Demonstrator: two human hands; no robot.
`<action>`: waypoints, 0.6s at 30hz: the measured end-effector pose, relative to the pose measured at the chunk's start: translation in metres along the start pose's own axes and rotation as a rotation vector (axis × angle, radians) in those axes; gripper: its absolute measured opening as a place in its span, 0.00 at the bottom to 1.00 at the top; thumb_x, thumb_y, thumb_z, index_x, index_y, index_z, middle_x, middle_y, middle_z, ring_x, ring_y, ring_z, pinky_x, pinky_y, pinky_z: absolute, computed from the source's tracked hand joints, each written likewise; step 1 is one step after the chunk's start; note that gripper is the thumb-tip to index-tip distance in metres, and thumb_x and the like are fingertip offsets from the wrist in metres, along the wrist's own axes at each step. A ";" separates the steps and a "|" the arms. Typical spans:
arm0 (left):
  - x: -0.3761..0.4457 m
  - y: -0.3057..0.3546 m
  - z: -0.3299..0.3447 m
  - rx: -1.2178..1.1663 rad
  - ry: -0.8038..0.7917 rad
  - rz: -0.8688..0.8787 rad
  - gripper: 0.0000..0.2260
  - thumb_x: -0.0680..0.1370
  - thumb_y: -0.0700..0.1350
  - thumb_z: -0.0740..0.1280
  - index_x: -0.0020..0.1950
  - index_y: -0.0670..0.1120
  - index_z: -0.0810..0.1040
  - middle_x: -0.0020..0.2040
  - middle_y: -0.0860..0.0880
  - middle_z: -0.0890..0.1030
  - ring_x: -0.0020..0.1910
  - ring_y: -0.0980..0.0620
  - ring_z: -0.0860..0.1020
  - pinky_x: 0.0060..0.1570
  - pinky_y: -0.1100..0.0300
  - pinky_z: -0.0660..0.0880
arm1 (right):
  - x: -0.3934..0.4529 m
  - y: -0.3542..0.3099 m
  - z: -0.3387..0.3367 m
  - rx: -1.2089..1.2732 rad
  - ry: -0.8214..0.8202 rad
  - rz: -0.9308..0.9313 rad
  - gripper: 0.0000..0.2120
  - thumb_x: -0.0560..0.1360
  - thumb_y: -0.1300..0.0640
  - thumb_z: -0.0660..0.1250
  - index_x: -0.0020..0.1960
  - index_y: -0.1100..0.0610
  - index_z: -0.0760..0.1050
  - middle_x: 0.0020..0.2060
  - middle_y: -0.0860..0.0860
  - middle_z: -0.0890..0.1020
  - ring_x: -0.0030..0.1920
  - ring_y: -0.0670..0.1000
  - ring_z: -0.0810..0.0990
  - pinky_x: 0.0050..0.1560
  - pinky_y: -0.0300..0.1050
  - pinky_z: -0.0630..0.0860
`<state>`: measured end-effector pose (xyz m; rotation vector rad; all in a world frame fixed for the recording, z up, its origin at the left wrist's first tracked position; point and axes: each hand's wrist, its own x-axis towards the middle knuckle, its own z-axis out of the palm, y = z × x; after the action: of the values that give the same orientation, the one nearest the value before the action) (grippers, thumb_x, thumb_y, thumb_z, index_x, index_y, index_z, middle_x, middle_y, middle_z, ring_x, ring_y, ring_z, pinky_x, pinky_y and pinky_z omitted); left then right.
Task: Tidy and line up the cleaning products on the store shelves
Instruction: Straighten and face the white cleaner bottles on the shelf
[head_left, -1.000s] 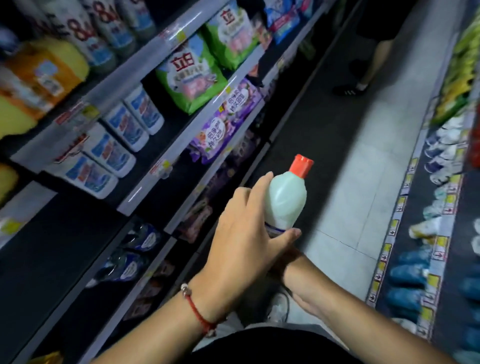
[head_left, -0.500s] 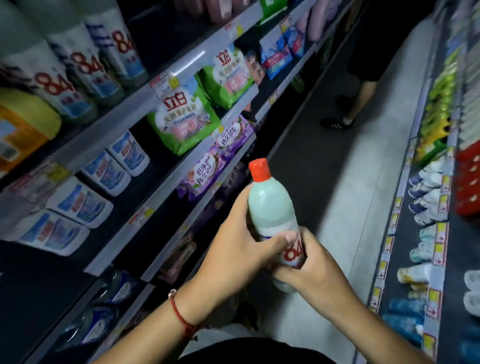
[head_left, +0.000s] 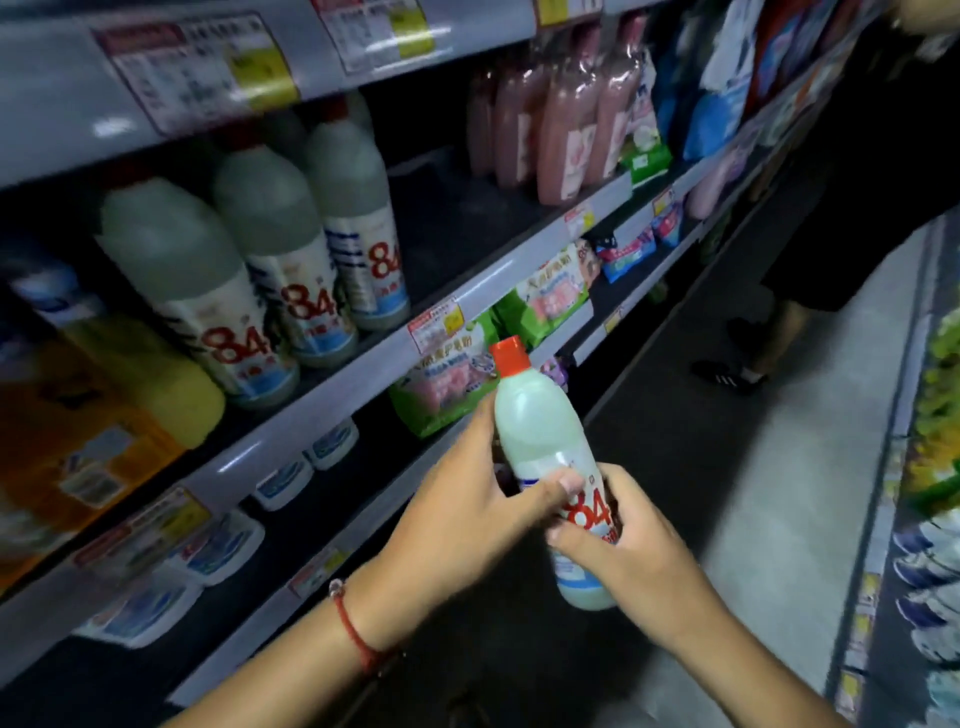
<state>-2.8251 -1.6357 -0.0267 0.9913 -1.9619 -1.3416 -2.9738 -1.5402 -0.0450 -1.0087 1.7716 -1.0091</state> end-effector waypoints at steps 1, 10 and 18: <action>0.005 0.001 -0.005 0.046 0.033 0.026 0.28 0.74 0.57 0.75 0.69 0.66 0.66 0.61 0.67 0.78 0.59 0.69 0.77 0.56 0.68 0.76 | 0.009 -0.006 -0.001 -0.002 -0.025 -0.013 0.14 0.70 0.54 0.76 0.51 0.43 0.76 0.42 0.41 0.84 0.42 0.39 0.83 0.39 0.32 0.75; 0.029 0.017 -0.034 0.644 0.287 0.039 0.37 0.75 0.70 0.58 0.80 0.60 0.51 0.74 0.53 0.66 0.68 0.56 0.68 0.57 0.66 0.68 | 0.089 -0.052 -0.010 0.123 -0.136 -0.113 0.25 0.62 0.50 0.77 0.58 0.49 0.78 0.49 0.47 0.87 0.50 0.47 0.86 0.57 0.53 0.81; 0.045 0.016 -0.030 0.963 0.476 -0.072 0.26 0.78 0.62 0.58 0.71 0.50 0.70 0.62 0.41 0.77 0.48 0.38 0.82 0.35 0.51 0.80 | 0.172 -0.108 -0.017 0.277 -0.241 -0.202 0.17 0.67 0.52 0.78 0.54 0.52 0.81 0.44 0.44 0.87 0.46 0.41 0.85 0.44 0.34 0.77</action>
<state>-2.8314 -1.6847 0.0000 1.6154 -2.1627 -0.0549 -3.0203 -1.7307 0.0121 -1.0956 1.3129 -1.1676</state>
